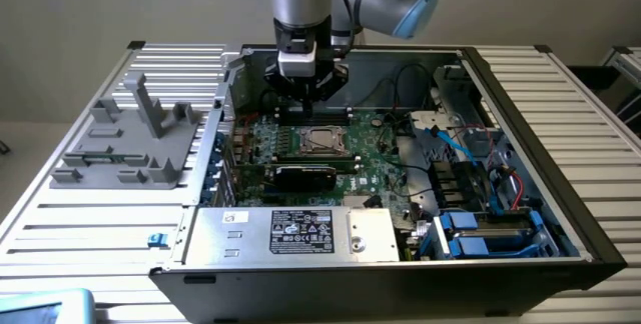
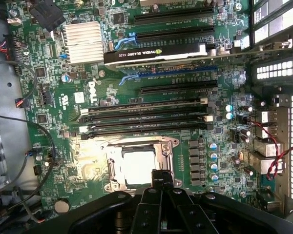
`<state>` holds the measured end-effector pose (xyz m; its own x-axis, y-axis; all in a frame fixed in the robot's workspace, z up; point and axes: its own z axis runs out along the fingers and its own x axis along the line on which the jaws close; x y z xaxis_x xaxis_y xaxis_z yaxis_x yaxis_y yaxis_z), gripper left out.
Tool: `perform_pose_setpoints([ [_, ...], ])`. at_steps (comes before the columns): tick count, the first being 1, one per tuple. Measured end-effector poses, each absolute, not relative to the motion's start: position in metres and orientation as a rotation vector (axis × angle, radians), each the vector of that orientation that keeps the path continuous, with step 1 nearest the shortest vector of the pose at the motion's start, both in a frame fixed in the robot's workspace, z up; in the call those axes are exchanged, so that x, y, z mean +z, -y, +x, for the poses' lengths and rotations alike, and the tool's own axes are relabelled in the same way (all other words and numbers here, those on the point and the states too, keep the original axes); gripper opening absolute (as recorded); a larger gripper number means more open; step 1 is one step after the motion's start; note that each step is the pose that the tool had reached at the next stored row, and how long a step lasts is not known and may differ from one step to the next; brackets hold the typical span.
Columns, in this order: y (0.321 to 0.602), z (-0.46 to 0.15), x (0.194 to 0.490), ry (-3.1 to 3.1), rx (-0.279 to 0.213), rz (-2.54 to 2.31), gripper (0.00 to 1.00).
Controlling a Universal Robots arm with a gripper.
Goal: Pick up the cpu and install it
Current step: 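Install the second cpu locking lever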
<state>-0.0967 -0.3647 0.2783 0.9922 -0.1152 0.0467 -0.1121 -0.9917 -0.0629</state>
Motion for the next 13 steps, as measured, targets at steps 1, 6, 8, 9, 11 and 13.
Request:
perform_pose_setpoints([
  [1, 0.365, -0.097, 0.278, -0.176, -0.077, -3.075, 0.11],
  [6, 0.370, -0.097, 0.278, -0.175, -0.075, -3.064, 0.11],
  [8, 0.372, -0.097, 0.278, -0.175, -0.075, -3.061, 0.11],
  [9, 0.373, -0.097, 0.278, -0.175, -0.074, -3.058, 0.11],
  [11, 0.377, -0.097, 0.277, -0.175, -0.067, -3.044, 0.11],
  [13, 0.379, -0.097, 0.277, -0.176, -0.053, -3.029, 0.11],
])
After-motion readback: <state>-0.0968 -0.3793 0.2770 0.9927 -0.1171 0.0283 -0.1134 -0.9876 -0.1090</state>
